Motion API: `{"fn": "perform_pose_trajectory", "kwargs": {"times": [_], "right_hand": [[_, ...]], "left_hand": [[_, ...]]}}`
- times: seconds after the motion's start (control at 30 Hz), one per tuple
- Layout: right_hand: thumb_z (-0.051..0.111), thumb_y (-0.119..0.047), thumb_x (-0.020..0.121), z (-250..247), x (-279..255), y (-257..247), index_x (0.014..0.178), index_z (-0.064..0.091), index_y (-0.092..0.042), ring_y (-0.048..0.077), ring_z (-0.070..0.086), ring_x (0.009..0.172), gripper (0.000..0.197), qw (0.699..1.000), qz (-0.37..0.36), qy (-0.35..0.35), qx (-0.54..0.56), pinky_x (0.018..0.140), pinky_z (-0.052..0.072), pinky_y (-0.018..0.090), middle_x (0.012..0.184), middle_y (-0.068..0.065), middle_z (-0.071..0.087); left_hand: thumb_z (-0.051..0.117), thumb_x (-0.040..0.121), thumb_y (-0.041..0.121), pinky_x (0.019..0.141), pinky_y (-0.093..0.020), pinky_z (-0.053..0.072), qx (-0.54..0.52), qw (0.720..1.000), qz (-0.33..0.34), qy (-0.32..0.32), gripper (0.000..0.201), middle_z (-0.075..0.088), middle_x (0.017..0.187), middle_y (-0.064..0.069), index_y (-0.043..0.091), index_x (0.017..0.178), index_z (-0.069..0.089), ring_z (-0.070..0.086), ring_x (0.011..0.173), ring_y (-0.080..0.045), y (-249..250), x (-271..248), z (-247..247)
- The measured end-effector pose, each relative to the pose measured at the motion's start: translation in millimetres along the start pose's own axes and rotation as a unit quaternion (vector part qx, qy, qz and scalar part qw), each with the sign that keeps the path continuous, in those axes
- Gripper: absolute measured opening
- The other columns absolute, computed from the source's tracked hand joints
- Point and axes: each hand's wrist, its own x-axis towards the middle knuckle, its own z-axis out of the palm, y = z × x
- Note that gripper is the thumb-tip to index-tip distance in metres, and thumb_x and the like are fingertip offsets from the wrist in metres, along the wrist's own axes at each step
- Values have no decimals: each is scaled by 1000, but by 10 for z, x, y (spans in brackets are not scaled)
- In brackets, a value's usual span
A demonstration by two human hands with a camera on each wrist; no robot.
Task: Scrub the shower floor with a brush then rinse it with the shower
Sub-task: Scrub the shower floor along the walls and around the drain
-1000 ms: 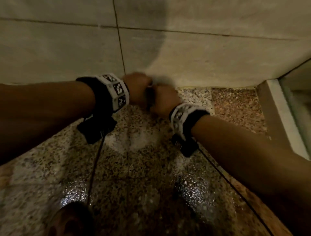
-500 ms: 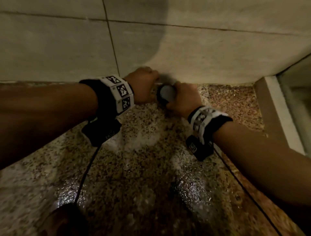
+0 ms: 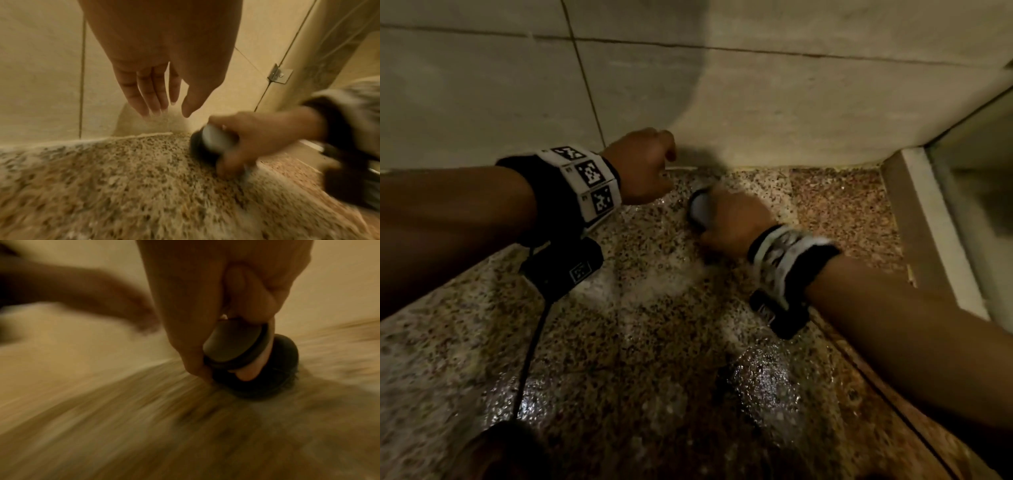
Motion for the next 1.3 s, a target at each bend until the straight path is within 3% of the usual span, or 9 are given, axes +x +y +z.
{"fn": "perform_pose_trajectory", "kwargs": {"times": [0.17,0.33,0.43,0.7,0.8,0.93,1.17,1.23,1.3], "right_hand": [[64,-43,87,273,-416,-582,141,37,-16,30,58,110,66,978,-165,-125,-31,77,42,30,126,10,58],[56,-55,89,-319,51,295,143,30,-9,34,58,110,76,994,61,46,71,77,42,33,127,18,57],[50,-62,87,-256,102,699,135,33,-8,38,60,107,75,989,135,54,18,71,46,35,120,19,58],[54,-52,92,269,-205,-137,146,29,-14,31,60,104,71,993,-83,-64,47,70,38,29,121,11,59],[53,-44,95,-53,-128,460,142,34,-9,36,58,107,62,992,25,40,117,76,44,35,126,19,53],[55,-54,89,-284,-195,1284,148,21,-7,40,53,118,82,972,222,41,73,90,46,41,137,24,49],[52,-58,90,375,-642,87,149,20,-19,31,59,90,77,990,-88,-100,-54,68,38,32,115,14,62],[49,-47,97,192,-535,305,152,14,-17,31,59,100,72,997,-66,-38,-29,71,38,31,122,14,60],[47,-42,99,-109,-299,804,153,8,-12,35,59,107,73,997,37,51,53,74,40,32,125,19,59]], "left_hand": [[64,83,18,84,-37,45,26,999,18,-17,38,56,112,-18,6,118,53,53,100,-33,71,-12,3],[65,85,20,82,-36,44,19,999,27,4,37,59,110,-16,6,117,55,55,100,-33,38,-48,-39],[65,84,20,83,-37,46,18,1000,17,4,36,60,109,-16,7,116,56,55,98,-33,-5,-45,-57],[66,80,20,87,-41,47,57,993,52,-84,44,55,115,-14,10,120,49,52,103,-32,388,17,182],[58,82,12,90,-41,44,54,996,71,-32,40,49,119,-17,8,121,49,47,110,-34,475,34,183],[54,84,10,89,-40,45,44,998,44,-14,35,48,119,-17,9,119,50,49,106,-34,378,42,143],[55,78,3,88,-42,47,43,995,51,-80,43,51,116,-13,11,120,50,52,104,-30,465,47,178],[55,80,4,86,-40,46,52,991,65,-101,43,50,115,-12,11,121,49,51,103,-29,503,30,219],[54,80,4,84,-37,45,45,991,72,-105,42,50,115,-12,10,121,48,51,102,-29,512,21,251]]}}
